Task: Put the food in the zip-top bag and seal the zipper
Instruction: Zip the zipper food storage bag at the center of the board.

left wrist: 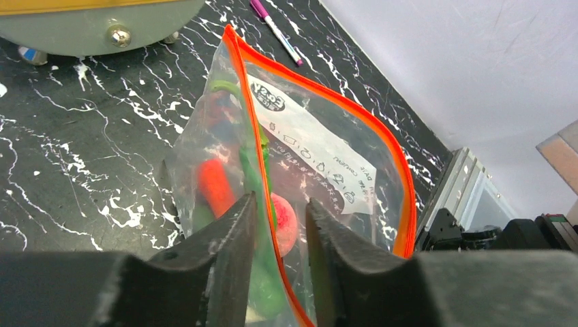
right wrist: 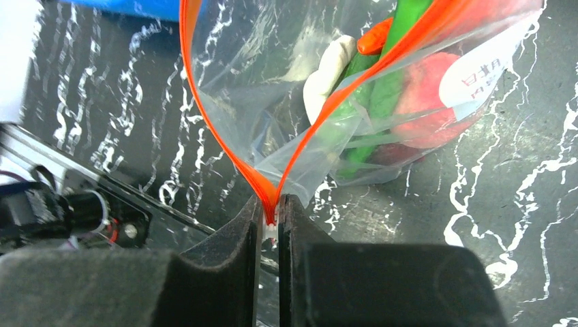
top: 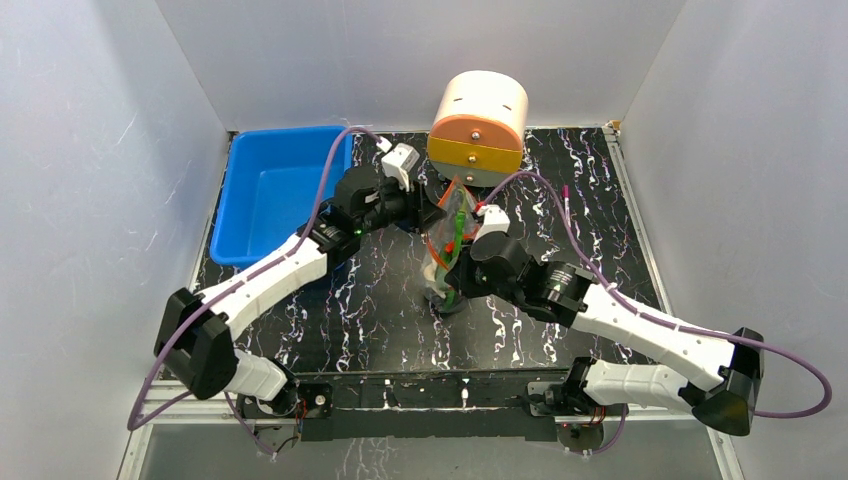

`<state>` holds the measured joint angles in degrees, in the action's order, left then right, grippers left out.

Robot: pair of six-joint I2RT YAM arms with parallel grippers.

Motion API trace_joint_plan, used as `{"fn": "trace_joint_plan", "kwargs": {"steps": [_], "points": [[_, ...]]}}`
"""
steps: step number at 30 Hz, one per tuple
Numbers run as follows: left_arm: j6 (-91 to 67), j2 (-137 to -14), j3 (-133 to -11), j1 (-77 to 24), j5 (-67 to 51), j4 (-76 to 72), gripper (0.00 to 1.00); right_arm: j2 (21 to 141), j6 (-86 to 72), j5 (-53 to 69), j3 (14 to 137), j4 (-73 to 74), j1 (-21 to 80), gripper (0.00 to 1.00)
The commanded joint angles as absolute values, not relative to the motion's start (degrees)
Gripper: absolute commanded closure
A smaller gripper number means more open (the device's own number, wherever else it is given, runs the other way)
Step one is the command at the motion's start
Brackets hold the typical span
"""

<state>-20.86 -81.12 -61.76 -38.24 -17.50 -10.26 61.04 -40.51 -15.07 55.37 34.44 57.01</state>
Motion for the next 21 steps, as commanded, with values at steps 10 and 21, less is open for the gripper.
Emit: {"fn": "trace_joint_plan", "kwargs": {"steps": [10, 21], "points": [[8.81, -53.58, -52.9, -38.07, -25.89, -8.55, 0.48, 58.44, -59.94, -22.3, 61.44, 23.18, 57.3, 1.0], [6.49, -51.04, -42.65, -38.14, -41.4, -16.78, 0.53, 57.7, -66.55, -23.13, 59.48, 13.29, 57.3, 1.0]]}}
